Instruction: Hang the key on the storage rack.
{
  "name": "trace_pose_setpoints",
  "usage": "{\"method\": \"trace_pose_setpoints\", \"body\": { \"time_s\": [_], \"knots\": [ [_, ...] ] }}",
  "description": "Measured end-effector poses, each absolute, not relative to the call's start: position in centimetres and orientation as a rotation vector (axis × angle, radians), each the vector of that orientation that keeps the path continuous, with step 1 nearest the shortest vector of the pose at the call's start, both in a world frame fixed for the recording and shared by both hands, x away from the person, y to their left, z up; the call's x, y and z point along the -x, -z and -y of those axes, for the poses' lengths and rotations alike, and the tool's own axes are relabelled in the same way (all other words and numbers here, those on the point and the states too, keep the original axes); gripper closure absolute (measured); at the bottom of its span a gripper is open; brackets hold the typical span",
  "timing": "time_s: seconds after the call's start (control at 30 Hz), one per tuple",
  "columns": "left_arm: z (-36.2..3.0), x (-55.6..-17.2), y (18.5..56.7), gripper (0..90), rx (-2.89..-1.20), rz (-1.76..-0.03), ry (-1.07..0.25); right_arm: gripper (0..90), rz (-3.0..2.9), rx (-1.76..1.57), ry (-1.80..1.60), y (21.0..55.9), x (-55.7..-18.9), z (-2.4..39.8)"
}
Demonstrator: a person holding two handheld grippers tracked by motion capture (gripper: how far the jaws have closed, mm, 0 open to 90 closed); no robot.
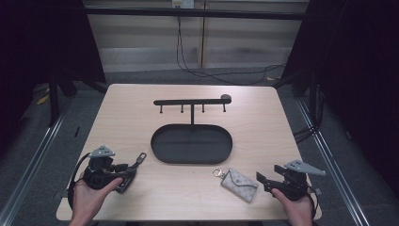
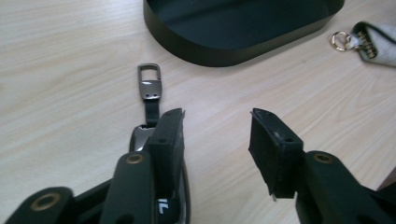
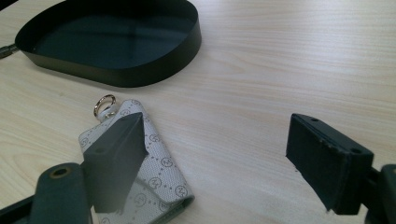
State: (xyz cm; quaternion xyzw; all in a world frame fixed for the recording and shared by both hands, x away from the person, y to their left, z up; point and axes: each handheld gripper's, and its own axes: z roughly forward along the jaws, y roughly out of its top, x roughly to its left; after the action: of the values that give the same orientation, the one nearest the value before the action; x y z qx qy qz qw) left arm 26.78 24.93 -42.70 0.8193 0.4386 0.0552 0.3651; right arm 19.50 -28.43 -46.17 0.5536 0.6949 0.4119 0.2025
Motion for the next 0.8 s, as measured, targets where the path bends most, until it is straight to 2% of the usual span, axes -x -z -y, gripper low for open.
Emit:
{"method": "trace_pose_setpoints", "body": {
  "time_s": [0.23, 0.33, 0.63, 0.7, 0.8],
  "knots": [
    [-24.3, -28.1, 42.0, 54.0, -2.203, -1.116, -0.145, 19.5, -1.945, -1.547, -1.147, 46.2, -19.5, 28.4],
    [-23.6, -28.7, 42.0, 48.0, -2.272, -1.112, -0.162, 18.7, -1.954, -1.544, -1.143, 46.2, -19.5, 28.3],
    [-23.5, -30.5, 41.7, 46.0, -2.303, -1.153, -0.141, 16.9, -1.958, -1.559, -1.150, 46.3, -19.6, 28.4],
    [-23.3, -31.0, 41.8, 42.1, -2.314, -1.182, -0.093, 16.9, -1.960, -1.553, -1.146, 46.3, -19.6, 28.4],
    [-23.0, -31.4, 41.9, 42.9, -2.326, -1.186, -0.081, 16.9, -1.961, -1.554, -1.148, 46.3, -19.6, 28.4]
  ]
}}
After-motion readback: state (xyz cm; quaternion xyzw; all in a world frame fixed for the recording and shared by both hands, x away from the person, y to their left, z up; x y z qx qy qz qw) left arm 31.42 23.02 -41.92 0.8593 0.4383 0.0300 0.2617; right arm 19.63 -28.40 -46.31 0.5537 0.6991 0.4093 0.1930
